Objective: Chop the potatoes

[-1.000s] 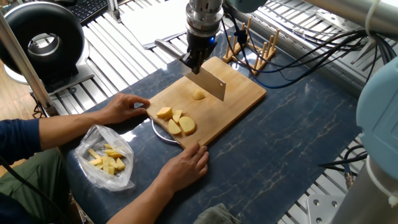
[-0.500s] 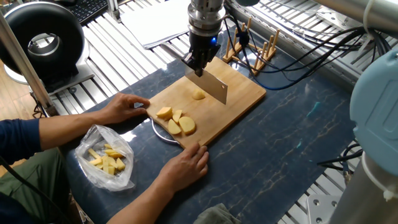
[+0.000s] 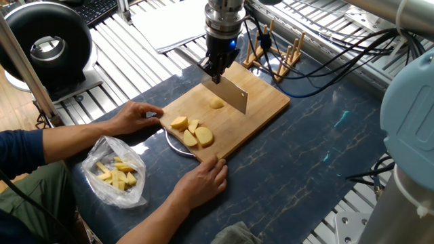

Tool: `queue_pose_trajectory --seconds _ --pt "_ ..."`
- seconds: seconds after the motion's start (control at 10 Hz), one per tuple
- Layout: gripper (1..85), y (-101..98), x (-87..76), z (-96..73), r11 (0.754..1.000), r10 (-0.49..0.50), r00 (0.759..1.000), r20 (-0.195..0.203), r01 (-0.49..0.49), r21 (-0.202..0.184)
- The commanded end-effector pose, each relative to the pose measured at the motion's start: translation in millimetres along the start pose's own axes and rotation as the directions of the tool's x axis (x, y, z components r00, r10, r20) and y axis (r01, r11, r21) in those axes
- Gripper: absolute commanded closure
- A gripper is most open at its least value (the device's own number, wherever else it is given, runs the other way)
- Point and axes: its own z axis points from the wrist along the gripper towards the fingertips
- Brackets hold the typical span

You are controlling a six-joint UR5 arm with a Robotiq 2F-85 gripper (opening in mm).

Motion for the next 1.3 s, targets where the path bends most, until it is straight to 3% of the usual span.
queue_pose_trajectory --seconds 0.0,0.1,0.3,1.2 --pt "84.7 5.2 -5.2 -1.1 1.0 -0.016 1.0 0.016 0.016 -0.02" --pt "84.7 -0.8 -6.3 -0.7 1.0 -0.022 1.0 0.023 0.022 -0.003" --pt "84.7 -7.8 -5.1 -0.1 0.999 -0.033 0.999 0.028 0.033 -0.008" --pt "84.7 -10.9 -6.4 7.5 0.999 -0.039 0.999 0.037 0.039 -0.01"
